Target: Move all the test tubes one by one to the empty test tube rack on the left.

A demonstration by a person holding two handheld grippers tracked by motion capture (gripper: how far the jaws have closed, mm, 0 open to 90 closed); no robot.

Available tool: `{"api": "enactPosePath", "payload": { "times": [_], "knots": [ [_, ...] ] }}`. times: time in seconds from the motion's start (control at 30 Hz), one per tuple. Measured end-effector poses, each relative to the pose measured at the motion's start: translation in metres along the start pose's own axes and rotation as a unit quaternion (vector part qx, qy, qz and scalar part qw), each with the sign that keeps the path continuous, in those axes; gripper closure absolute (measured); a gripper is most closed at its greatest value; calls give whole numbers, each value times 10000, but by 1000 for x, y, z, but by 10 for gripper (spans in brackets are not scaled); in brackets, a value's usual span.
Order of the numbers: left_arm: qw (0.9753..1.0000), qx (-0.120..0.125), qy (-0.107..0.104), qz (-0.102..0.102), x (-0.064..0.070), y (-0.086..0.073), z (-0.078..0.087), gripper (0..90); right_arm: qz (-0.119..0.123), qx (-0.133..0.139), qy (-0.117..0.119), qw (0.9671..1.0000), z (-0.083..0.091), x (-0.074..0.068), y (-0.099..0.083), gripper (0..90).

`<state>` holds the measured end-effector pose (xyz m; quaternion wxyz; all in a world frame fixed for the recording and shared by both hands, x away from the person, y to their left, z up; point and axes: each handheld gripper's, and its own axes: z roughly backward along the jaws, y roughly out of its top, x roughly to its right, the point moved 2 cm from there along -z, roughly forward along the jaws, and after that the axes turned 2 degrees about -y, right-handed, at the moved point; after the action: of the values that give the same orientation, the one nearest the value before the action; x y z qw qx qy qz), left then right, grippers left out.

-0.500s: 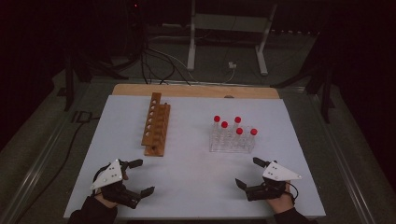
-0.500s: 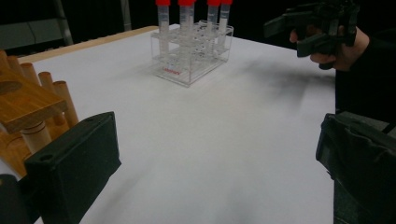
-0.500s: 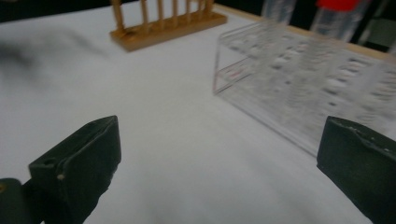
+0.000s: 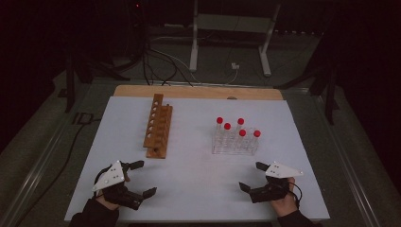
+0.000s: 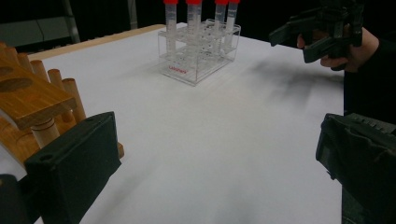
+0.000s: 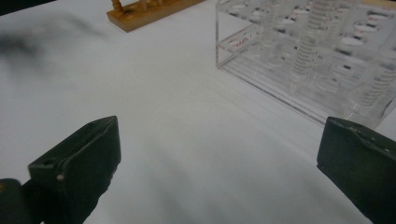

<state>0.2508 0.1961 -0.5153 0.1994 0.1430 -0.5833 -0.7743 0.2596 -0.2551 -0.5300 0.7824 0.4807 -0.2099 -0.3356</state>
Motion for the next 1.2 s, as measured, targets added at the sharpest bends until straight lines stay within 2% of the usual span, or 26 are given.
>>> {"api": "enactPosePath", "payload": {
  "times": [0.13,0.23,0.37,0.57,0.73,0.9,1.2],
  "knots": [
    [10000,-38,-18,-11,0,0,-2,4,13,-31,-68,10000,2,-1,0,0],
    [10000,-49,-24,-48,1,0,-2,4,-52,-6,7,10000,3,-2,2,0],
    [10000,-14,-33,-53,2,0,0,4,45,-2,-8,10000,6,-7,8,0],
    [10000,-15,-43,-34,1,0,0,4,83,-141,204,9997,6,-14,14,0],
    [10000,-44,-43,-43,2,0,-1,4,121,-119,338,9993,8,-20,19,0],
    [10000,-25,-33,-42,1,0,0,4,170,20,378,9991,12,-24,29,0],
    [10000,-13,-53,-52,2,1,0,4,152,321,157,9992,22,-16,51,0]
  ]
}}
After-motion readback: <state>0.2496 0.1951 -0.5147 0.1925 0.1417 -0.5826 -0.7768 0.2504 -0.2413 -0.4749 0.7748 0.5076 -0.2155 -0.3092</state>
